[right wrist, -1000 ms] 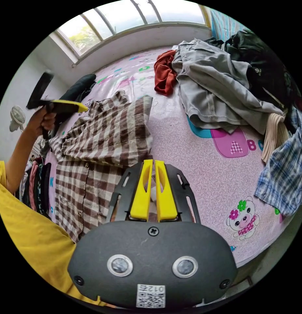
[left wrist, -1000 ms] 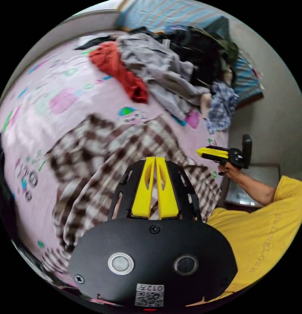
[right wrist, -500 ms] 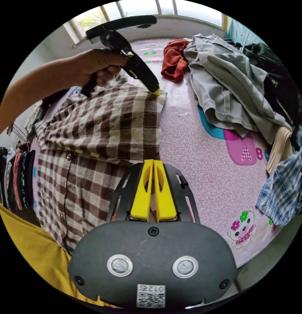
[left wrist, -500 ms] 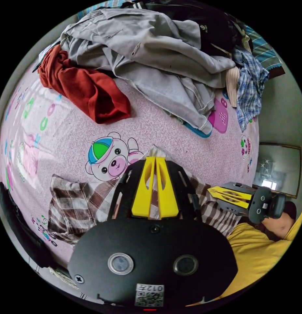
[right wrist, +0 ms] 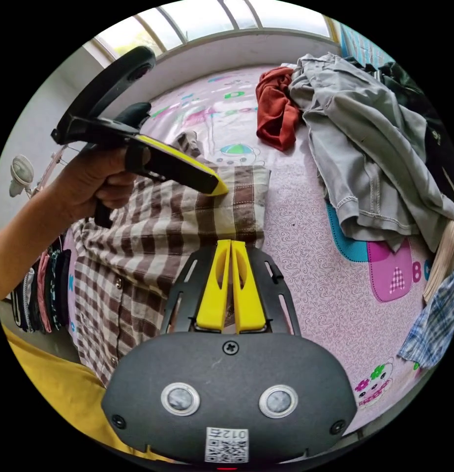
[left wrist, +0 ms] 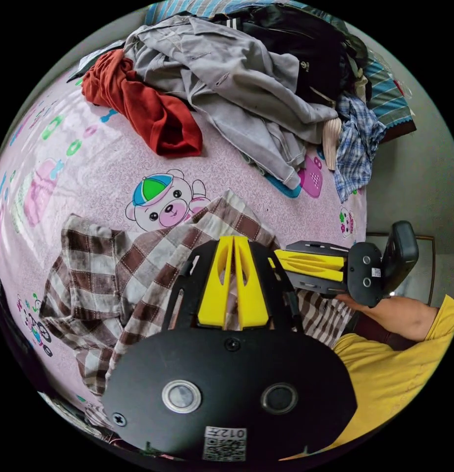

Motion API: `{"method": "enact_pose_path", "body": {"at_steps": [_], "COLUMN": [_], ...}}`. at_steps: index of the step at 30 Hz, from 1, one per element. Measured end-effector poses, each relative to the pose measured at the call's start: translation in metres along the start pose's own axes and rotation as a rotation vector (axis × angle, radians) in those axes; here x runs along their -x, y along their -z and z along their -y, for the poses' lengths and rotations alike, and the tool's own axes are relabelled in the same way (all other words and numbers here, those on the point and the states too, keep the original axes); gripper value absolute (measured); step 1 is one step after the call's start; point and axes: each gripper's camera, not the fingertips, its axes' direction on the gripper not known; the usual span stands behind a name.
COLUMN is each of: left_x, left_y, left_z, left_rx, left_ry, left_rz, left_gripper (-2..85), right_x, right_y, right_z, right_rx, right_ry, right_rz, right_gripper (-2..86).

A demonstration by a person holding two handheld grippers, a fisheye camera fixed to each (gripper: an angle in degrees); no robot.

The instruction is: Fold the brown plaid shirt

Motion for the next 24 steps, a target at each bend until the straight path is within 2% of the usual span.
{"method": "enact_pose_path", "body": {"at_steps": [2, 8, 11, 14, 17, 19, 24], "left_x": [0.004, 0.014, 0.023, 0.023, 0.018, 0.013, 0.029], "left_y": [-0.007, -0.006, 0.027, 0.067, 0.076, 0.074, 0.06], "left_z": [0.006, -0.003, -0.033, -0.078, -0.132, -0.185, -0.278], "left_rx": [0.009, -0.004, -0.124, -0.255, -0.235, -0.224, -0.204], "left_ry": [0.015, -0.006, 0.081, 0.142, 0.221, 0.289, 0.463], "left_rz": [0.057, 0.032, 0.039, 0.013, 0.02, 0.088, 0.123], "left_gripper": [0.4, 0.5, 0.5, 0.4, 0.4, 0.3, 0.3], "right_x": [-0.001, -0.007, 0.005, 0.016, 0.022, 0.026, 0.047], "right_y": [0.0, 0.003, 0.022, 0.024, 0.0, -0.017, -0.043], "right_z": [0.0, 0.005, 0.008, 0.019, 0.035, 0.042, 0.05], "right_rx": [-0.012, 0.013, -0.053, -0.098, -0.04, 0.007, 0.079], "right_ry": [0.014, -0.094, -0.084, -0.045, -0.03, -0.009, 0.128], "right_rz": [0.009, 0.055, -0.005, 0.0, -0.001, -0.051, -0.151], "right_gripper": [0.0, 0.1, 0.3, 0.4, 0.4, 0.3, 0.1]}}
